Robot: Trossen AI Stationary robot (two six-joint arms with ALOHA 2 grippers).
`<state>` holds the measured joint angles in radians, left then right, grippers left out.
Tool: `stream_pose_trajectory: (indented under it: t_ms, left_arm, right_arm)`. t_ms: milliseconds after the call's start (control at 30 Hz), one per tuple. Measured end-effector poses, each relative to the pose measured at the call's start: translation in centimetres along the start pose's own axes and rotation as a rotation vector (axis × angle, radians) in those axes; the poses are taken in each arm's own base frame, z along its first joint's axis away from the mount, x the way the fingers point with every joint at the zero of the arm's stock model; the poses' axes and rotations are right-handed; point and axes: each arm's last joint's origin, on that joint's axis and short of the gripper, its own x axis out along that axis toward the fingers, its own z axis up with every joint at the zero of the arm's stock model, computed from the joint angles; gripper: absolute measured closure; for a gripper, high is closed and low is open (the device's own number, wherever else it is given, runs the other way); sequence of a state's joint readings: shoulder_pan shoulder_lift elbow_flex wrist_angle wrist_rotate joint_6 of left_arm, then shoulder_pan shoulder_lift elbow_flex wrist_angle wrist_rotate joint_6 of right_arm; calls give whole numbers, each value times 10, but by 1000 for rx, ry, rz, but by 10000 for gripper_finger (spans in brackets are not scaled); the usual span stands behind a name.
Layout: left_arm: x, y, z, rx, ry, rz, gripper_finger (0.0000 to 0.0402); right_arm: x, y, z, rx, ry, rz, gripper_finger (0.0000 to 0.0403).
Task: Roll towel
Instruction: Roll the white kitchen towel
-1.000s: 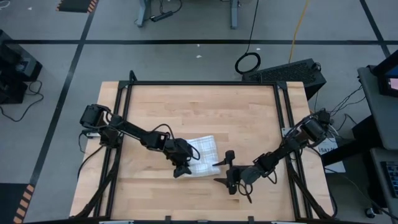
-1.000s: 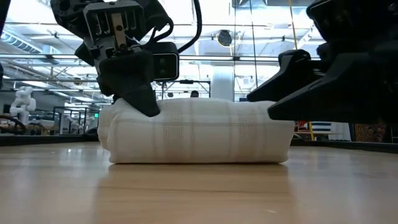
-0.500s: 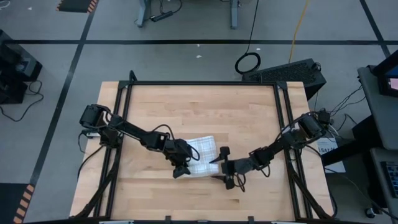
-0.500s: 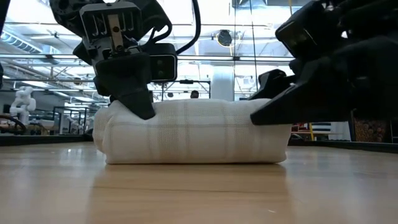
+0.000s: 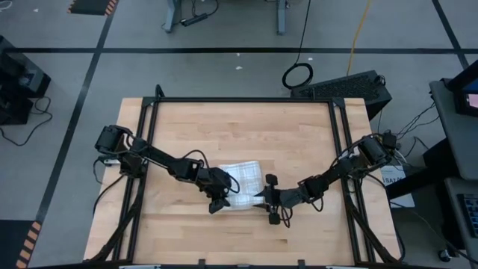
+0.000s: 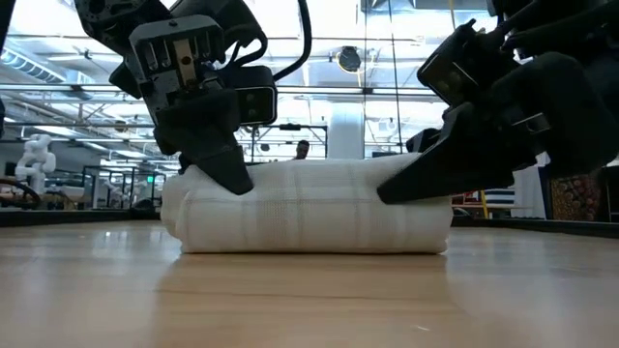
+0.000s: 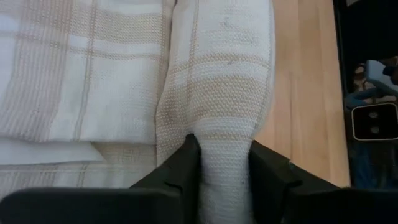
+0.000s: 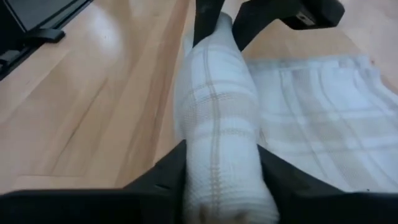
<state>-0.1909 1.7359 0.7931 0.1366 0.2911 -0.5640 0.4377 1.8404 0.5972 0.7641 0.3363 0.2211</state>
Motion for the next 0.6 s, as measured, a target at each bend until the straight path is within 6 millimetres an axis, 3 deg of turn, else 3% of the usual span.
stream_pose_trajectory:
  t_ms: [133,333,500,600]
  left_arm:
    - [-5,-2,2,27,-19,7,240]
    - [-33,-11,11,58,-73,18,166]
    - [-62,-28,19,188,-217,77,151]
    - [-65,-42,14,328,-297,195,151]
  right_arm:
    - [0,0,0,16,2,1,308]
    - [0,0,0,56,5,-1,312]
    - [0,0,-1,96,15,-5,310]
    - [0,-1,-3,128,31,-12,310]
